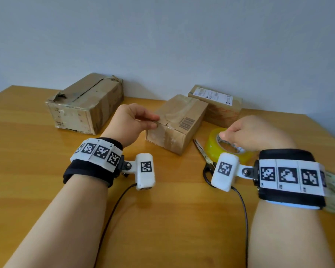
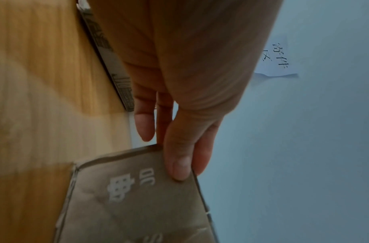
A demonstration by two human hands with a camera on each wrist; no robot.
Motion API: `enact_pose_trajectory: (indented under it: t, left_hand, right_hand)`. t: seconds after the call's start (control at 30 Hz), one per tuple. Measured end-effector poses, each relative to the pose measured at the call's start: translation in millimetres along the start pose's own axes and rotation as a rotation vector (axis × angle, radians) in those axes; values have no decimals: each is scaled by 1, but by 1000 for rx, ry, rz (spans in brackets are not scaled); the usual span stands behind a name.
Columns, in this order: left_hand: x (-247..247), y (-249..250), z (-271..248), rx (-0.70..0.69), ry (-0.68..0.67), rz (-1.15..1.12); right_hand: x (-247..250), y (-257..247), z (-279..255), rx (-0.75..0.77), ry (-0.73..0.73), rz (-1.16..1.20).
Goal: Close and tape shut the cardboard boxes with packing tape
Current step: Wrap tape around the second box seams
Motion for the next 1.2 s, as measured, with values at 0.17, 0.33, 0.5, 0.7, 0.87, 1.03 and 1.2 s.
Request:
enact_pose_trajectory:
  t: [0.17, 0.33, 0.5, 0.7, 0.87, 1.03, 1.2]
  left_hand:
    - [6, 13, 0, -95, 3, 236]
    - [4, 19, -3, -125, -6, 298]
    - [1, 26, -5, -148, -21, 309]
    - [8, 41, -10, -180, 14, 269]
    - [4, 55, -15, -193, -13, 229]
    - [-1, 79, -25, -244, -79, 171]
    - [-18, 88, -31, -205, -176, 29]
  right_hand:
    - [-17, 4, -4, 18, -204, -116]
    - [-33, 15, -2, -43, -270, -181]
    - [-39, 14, 1, -16, -275, -255]
    - [-1, 4, 6, 65, -28, -197]
    - [27, -2, -9, 122, 95, -39]
    - [45, -36, -36, 262, 210, 242]
    - [36, -69, -42, 374, 229, 308]
Point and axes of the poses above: each hand's wrist, its own z-axis towards the middle knuckle, its own x-axis out of the back of the hand, y = z × x, the point moved 9 cm from there along z, towards the middle knuckle, and after that the axes turned 7 degrees about x, right-handed, at the moved point
